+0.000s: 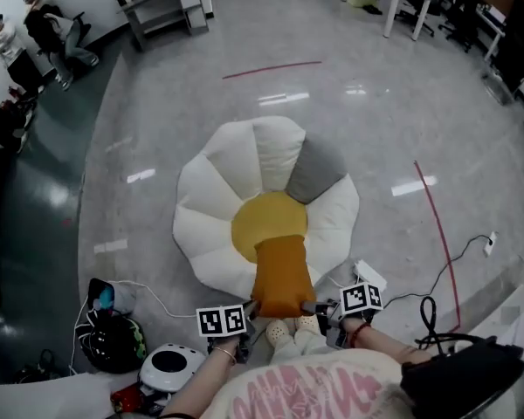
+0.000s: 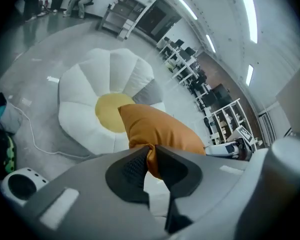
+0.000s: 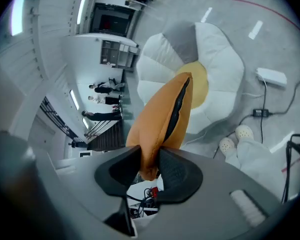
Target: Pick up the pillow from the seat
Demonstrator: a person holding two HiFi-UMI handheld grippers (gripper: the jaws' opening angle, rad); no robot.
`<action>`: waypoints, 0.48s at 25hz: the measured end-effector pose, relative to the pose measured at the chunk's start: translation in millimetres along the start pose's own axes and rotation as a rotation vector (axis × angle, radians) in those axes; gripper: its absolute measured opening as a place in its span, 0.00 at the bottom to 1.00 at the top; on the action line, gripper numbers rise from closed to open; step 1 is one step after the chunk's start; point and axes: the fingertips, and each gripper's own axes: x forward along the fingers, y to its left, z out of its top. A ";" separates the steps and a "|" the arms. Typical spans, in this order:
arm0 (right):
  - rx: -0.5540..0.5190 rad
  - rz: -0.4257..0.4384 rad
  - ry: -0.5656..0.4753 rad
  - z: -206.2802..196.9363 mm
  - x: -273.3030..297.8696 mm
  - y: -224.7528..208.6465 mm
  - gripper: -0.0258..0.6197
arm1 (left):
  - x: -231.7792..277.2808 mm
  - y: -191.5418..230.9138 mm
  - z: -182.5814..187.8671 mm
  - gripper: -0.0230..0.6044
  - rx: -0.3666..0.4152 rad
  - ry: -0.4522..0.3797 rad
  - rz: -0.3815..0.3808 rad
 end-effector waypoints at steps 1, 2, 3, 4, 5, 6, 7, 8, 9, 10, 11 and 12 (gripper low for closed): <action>-0.051 0.009 -0.002 7.7 -3.3 16.3 0.21 | -9.8 -6.6 10.6 0.12 -0.002 -0.042 -0.004; -0.104 0.019 -0.007 15.5 -6.3 33.0 0.21 | -19.5 -12.9 21.0 0.12 -0.005 -0.084 -0.009; -0.157 0.032 -0.016 23.7 -9.2 50.4 0.21 | -29.2 -19.5 32.3 0.12 -0.005 -0.127 -0.013; -0.208 0.048 -0.029 32.3 -12.0 68.5 0.20 | -39.1 -26.8 45.1 0.12 0.003 -0.169 -0.016; -0.256 0.067 -0.045 40.9 -15.2 86.6 0.20 | -49.4 -34.9 59.1 0.12 0.020 -0.211 -0.019; -0.303 0.087 -0.062 48.9 -19.3 104.4 0.20 | -60.2 -44.0 73.1 0.12 0.044 -0.251 -0.021; -0.348 0.109 -0.079 55.4 -24.3 121.9 0.20 | -71.7 -54.2 86.3 0.12 0.073 -0.287 -0.024; -0.393 0.131 -0.097 60.0 -30.4 139.4 0.20 | -84.2 -65.3 98.3 0.12 0.106 -0.321 -0.026; -0.436 0.156 -0.115 62.8 -37.4 157.3 0.20 | -97.7 -77.2 109.2 0.12 0.141 -0.356 -0.028; -0.478 0.184 -0.134 64.8 -45.1 175.7 0.20 | -111.9 -89.6 119.7 0.11 0.176 -0.392 -0.029; -0.517 0.212 -0.153 66.3 -53.3 194.0 0.20 | -126.6 -102.3 130.2 0.12 0.211 -0.432 -0.030; -0.555 0.239 -0.169 67.1 -61.4 211.9 0.20 | -141.6 -114.6 140.6 0.11 0.247 -0.474 -0.030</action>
